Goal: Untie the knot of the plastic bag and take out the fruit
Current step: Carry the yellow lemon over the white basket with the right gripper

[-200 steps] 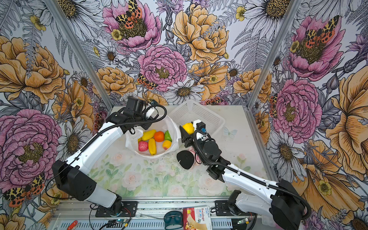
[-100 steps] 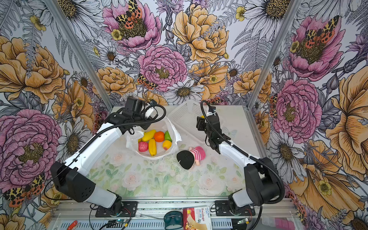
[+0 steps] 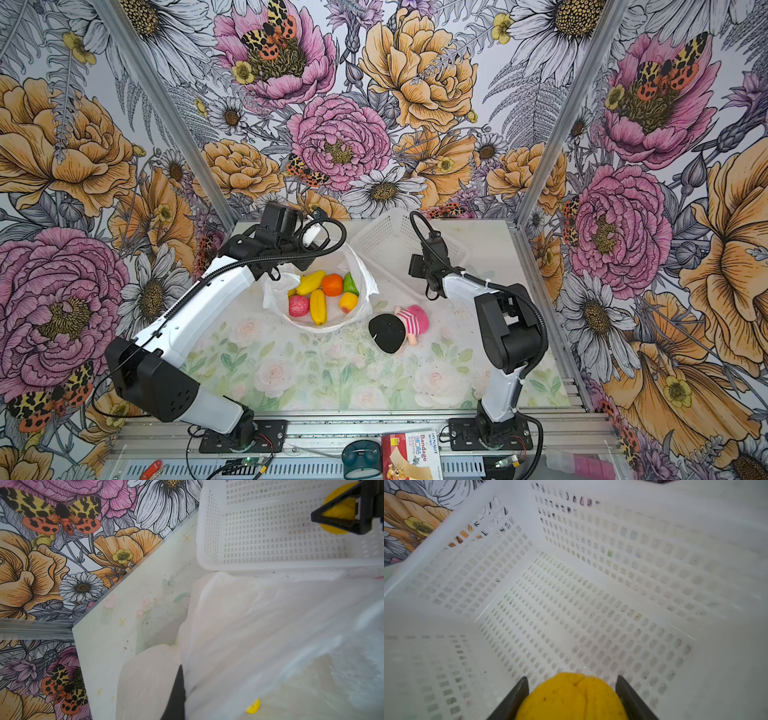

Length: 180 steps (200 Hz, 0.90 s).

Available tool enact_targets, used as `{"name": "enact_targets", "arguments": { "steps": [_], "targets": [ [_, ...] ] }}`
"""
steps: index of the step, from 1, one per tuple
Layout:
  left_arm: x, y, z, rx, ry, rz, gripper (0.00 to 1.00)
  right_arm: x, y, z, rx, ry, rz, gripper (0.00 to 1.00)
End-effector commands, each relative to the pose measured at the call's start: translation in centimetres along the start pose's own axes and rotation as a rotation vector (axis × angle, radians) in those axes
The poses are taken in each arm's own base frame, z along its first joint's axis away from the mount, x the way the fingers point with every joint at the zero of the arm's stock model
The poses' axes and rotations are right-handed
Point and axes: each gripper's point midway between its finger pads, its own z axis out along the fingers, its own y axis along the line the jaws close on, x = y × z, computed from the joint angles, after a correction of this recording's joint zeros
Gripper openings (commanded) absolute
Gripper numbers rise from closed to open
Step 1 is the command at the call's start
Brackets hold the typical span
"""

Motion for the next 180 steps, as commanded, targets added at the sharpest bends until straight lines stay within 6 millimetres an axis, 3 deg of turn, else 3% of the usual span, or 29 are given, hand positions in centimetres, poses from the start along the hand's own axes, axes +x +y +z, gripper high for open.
{"name": "enact_targets", "arguments": {
  "steps": [1,38,60,112,159,180],
  "targets": [
    [-0.6,0.3,-1.0,-0.02,-0.035,0.003,0.0,-1.0,-1.1,0.3,0.011,-0.024,0.07,0.18],
    [-0.6,0.3,-1.1,-0.019,-0.037,0.003,0.0,-0.6,-5.1,0.1,0.069,-0.045,0.182,0.18],
    [-0.7,0.3,-1.2,-0.018,-0.041,0.003,0.0,-0.8,-6.3,-0.5,0.056,-0.079,0.234,0.21],
    [-0.6,0.4,-1.1,-0.014,-0.04,-0.004,0.0,-1.0,-4.9,-1.5,-0.003,-0.099,0.25,0.23],
    [-0.7,0.6,-1.3,-0.015,-0.047,-0.01,0.0,-0.5,-3.5,-0.9,-0.036,-0.086,0.248,0.31],
    [-0.7,0.6,-1.3,-0.012,-0.049,-0.011,0.0,-0.4,-3.5,-0.7,-0.037,-0.081,0.247,0.4]
  ]
}}
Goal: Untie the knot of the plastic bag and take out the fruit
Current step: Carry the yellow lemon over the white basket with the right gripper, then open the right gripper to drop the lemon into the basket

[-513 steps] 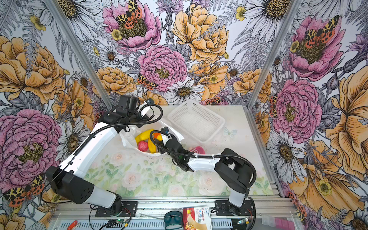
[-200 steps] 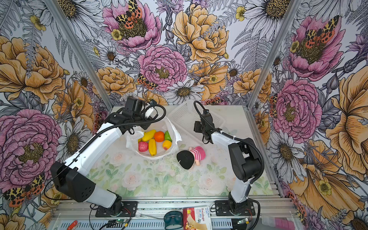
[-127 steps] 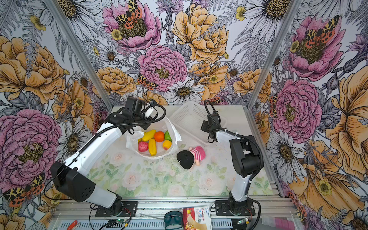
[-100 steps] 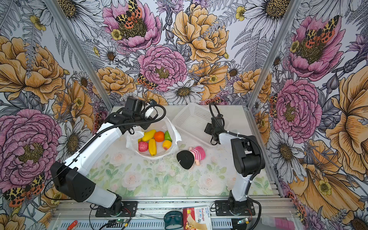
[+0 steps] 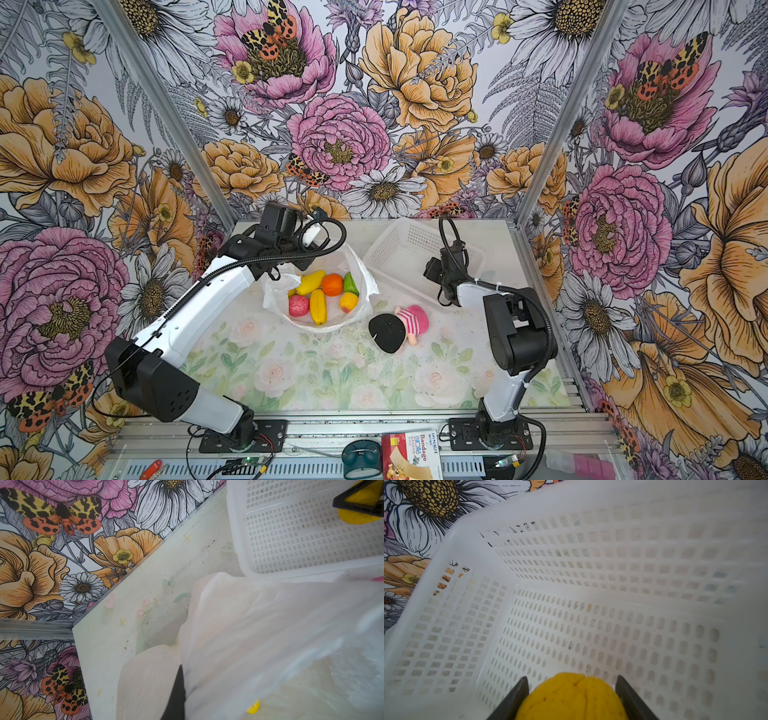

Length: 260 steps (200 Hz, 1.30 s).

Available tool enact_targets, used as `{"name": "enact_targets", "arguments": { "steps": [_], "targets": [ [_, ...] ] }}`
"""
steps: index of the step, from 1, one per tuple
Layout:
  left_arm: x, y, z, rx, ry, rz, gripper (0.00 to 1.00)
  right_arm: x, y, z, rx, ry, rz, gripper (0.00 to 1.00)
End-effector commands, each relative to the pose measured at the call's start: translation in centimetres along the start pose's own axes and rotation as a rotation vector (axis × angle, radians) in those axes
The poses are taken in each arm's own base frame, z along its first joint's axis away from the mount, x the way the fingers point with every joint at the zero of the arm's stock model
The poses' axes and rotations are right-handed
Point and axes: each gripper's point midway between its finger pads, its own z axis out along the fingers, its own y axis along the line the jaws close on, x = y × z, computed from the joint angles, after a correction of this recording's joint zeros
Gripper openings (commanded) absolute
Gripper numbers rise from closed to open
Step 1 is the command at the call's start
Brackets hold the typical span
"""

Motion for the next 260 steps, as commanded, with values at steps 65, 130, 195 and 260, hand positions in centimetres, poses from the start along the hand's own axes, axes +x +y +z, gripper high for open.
{"name": "enact_targets", "arguments": {
  "steps": [65,130,195,260],
  "targets": [
    [-0.8,0.6,-1.4,-0.009,-0.051,-0.011,0.0,-1.4,1.1,-1.6,-0.045,-0.069,0.009,0.78],
    [-0.7,0.5,-1.4,-0.007,-0.052,-0.011,0.0,-3.2,2.3,-6.2,-0.117,-0.176,0.007,0.99],
    [-0.8,0.5,-1.4,-0.005,-0.053,-0.011,0.0,-4.4,8.3,-17.0,-0.337,-0.411,-0.118,0.79],
    [-0.8,0.4,-1.4,-0.004,-0.053,-0.01,0.0,0.3,18.4,-27.5,-0.682,-0.565,-0.412,0.49]
  ]
}}
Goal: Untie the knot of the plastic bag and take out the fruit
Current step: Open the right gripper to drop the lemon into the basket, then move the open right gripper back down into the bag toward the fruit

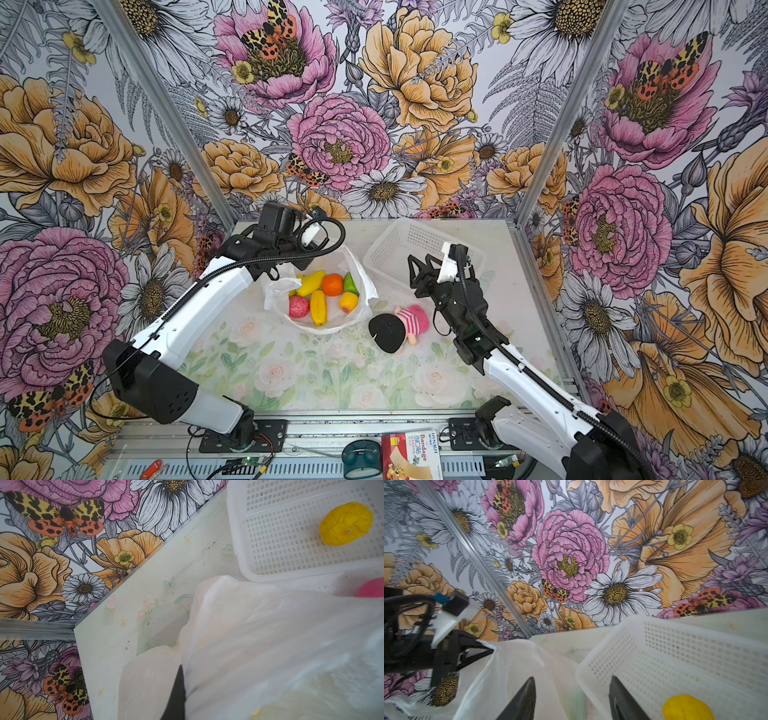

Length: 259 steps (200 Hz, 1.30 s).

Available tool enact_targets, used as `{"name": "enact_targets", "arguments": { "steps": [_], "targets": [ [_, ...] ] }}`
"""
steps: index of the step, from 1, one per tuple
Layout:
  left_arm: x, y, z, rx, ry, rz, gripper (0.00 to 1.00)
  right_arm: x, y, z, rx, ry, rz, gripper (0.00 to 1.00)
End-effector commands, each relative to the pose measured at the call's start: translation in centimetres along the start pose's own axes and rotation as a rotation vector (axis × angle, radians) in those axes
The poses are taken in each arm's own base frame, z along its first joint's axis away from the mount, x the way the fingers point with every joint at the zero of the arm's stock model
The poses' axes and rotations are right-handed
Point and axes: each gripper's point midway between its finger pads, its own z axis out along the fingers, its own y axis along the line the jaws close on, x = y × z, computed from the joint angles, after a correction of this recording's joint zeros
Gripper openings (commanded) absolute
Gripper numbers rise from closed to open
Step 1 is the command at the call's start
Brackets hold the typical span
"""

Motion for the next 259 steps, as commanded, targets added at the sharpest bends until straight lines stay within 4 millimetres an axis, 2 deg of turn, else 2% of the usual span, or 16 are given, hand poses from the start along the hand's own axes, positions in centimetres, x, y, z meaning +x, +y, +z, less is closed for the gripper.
{"name": "enact_targets", "arguments": {
  "steps": [1,18,23,36,58,79,93,134,171,197,259],
  "targets": [
    [-0.6,0.3,-1.0,0.0,-0.044,-0.009,0.0,0.1,3.6,-0.8,-0.102,-0.044,-0.129,0.48],
    [-0.6,0.3,-1.0,-0.001,-0.045,-0.009,0.0,0.9,7.3,-1.4,-0.225,-0.065,-0.203,0.45],
    [-0.7,0.3,-1.1,-0.001,-0.046,-0.008,0.0,1.5,9.0,-1.9,-0.28,-0.067,-0.223,0.44],
    [-0.7,0.3,-1.1,0.001,-0.047,-0.009,0.0,2.8,11.4,-2.3,-0.355,-0.069,-0.284,0.42],
    [-0.8,0.3,-1.2,0.003,-0.051,-0.01,0.0,5.5,14.1,-2.0,-0.429,-0.049,-0.349,0.34],
    [-0.9,0.2,-1.3,0.005,-0.056,-0.01,0.0,8.9,15.2,-0.8,-0.458,0.001,-0.377,0.31],
    [-1.0,0.2,-1.5,0.005,-0.06,-0.01,0.0,11.0,15.1,0.3,-0.451,0.026,-0.379,0.31],
    [-1.1,0.2,-1.8,0.004,-0.066,-0.01,0.0,14.9,15.3,3.3,-0.421,0.11,-0.386,0.27],
    [-1.1,0.2,-1.8,0.005,-0.067,-0.011,0.0,16.2,13.6,5.3,-0.301,0.133,-0.385,0.26],
    [-1.0,0.2,-1.7,0.006,-0.064,-0.011,0.0,17.9,12.5,6.9,-0.224,0.178,-0.397,0.25],
    [-1.1,0.1,-1.8,0.009,-0.068,-0.008,0.0,20.5,10.0,9.6,-0.09,0.255,-0.387,0.24]
  ]
}}
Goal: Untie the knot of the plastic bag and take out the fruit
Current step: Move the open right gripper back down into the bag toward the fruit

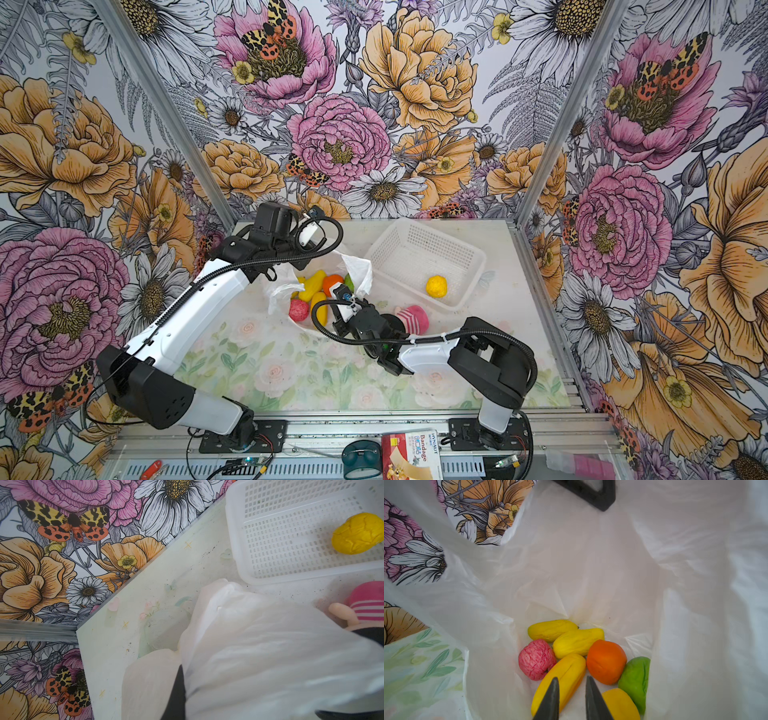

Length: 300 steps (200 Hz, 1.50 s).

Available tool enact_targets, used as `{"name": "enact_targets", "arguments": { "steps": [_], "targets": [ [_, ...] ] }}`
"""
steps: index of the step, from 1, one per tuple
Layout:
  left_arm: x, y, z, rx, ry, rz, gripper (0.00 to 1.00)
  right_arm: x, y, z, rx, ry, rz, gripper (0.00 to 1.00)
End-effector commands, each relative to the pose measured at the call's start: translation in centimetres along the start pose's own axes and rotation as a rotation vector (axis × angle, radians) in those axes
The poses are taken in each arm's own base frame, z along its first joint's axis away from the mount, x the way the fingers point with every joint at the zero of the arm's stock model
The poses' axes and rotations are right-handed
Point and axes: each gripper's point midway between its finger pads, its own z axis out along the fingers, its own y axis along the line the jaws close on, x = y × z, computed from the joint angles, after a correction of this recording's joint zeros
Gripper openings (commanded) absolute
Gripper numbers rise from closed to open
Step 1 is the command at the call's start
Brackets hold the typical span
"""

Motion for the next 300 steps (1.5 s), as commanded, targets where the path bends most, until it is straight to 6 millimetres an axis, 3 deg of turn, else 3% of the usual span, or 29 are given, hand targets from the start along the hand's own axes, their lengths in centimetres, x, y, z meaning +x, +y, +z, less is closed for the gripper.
{"name": "enact_targets", "arguments": {
  "steps": [1,53,110,133,154,192,214,265,284,300],
  "targets": [
    [-0.7,0.0,-0.7,0.011,-0.042,-0.005,0.0,0.0,-1.6,1.1,0.085,0.02,0.036,0.24],
    [-0.7,-0.1,-0.8,0.012,-0.044,-0.006,0.0,2.7,-0.1,3.6,0.055,0.102,0.03,0.24],
    [-0.7,-0.1,-0.8,0.014,-0.045,-0.007,0.0,5.5,2.2,6.7,0.056,0.219,0.01,0.38],
    [-0.7,-0.1,-0.8,0.013,-0.044,-0.006,0.0,6.4,0.7,7.3,0.147,0.257,0.027,0.52],
    [-0.7,-0.1,-0.7,0.015,-0.043,-0.007,0.0,7.1,-1.0,7.5,0.223,0.299,0.041,0.73],
    [-0.7,-0.1,-0.7,0.015,-0.042,-0.006,0.0,8.7,-3.6,8.7,0.268,0.398,0.064,0.91],
    [-0.7,-0.2,-0.8,0.018,-0.044,-0.004,0.0,10.1,-4.7,9.6,0.286,0.468,0.062,0.96],
    [-0.8,-0.3,-0.9,0.022,-0.05,-0.003,0.0,13.5,-5.3,11.6,0.275,0.582,0.094,0.96],
    [-0.8,-0.2,-0.9,0.02,-0.049,-0.004,0.0,13.8,-5.3,11.6,0.27,0.59,0.103,0.9],
    [-0.8,-0.2,-0.9,0.02,-0.049,-0.001,0.0,13.5,-5.3,11.5,0.27,0.586,0.106,0.79]
  ]
}}
